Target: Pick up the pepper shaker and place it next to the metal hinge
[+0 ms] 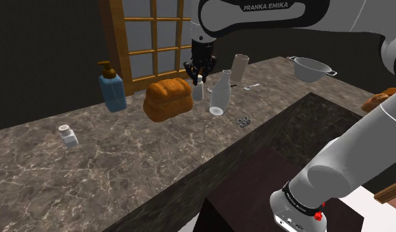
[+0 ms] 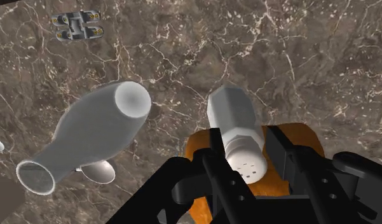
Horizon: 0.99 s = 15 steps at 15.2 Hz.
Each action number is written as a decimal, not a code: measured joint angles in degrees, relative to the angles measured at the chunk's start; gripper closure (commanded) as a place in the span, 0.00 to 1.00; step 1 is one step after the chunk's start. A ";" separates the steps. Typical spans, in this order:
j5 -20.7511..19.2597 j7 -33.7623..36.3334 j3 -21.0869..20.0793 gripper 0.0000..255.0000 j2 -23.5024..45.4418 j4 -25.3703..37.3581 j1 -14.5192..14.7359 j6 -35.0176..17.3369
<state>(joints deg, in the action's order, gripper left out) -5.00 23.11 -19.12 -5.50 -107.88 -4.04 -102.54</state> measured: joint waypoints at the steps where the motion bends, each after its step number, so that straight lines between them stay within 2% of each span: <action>1: 0.36 -1.20 0.66 1.00 -1.35 -1.72 -0.45 -0.56; 10: 0.58 -14.62 8.80 1.00 -6.88 -7.92 -5.75 -2.66; 15: 0.43 -16.22 9.90 1.00 -7.47 -11.78 -6.41 -6.12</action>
<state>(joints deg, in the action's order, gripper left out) -4.57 6.90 -9.22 -12.97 -119.66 -10.45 -108.66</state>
